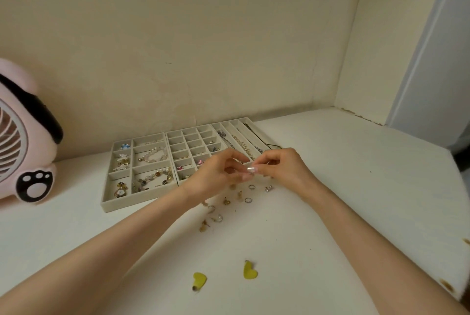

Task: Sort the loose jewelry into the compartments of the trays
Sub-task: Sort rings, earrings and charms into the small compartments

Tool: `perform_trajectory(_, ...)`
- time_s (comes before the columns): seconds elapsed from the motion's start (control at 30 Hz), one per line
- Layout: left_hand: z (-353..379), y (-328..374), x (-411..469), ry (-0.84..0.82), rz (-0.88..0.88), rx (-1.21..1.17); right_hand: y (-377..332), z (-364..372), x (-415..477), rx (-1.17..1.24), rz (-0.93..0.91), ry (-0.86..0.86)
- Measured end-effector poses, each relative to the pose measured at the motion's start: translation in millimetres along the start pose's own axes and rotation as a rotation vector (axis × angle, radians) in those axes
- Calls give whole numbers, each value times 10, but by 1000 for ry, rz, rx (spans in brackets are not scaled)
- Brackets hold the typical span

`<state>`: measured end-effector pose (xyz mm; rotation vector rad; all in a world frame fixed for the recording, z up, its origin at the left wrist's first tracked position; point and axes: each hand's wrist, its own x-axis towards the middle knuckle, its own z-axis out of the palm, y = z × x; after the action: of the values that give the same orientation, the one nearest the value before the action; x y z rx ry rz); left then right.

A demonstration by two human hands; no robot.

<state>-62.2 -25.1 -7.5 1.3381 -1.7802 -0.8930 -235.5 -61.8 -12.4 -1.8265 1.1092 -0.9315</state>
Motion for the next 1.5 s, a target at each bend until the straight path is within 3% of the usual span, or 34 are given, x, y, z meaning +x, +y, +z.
perform_trajectory(0.07,16,19,0,1,-44,-119,-8,23,-16,38,-9,-4)
perform_trajectory(0.23,-52,-44,18,45,-25,-28,-7,87,-24,-3,-75,6)
perform_trajectory(0.53,-611,-230,227,289,-66,87,41,280,-87,-412,-130,-135)
perform_trajectory(0.77,-963,-423,633,454,-174,247,23,295,-85,-366,-113,-171)
perform_trajectory(0.97,-1020,-503,845,356,-254,602,32,309,-73,-322,-128,-196)
perform_trajectory(1.13,-967,-577,899,253,-287,619,40,294,-72,-283,-115,-213)
perform_trajectory(1.27,-979,-618,893,283,-275,634,34,251,-65,-289,-115,-238)
perform_trajectory(1.5,-891,-452,681,325,-92,741,42,236,-54,-361,-107,-309)
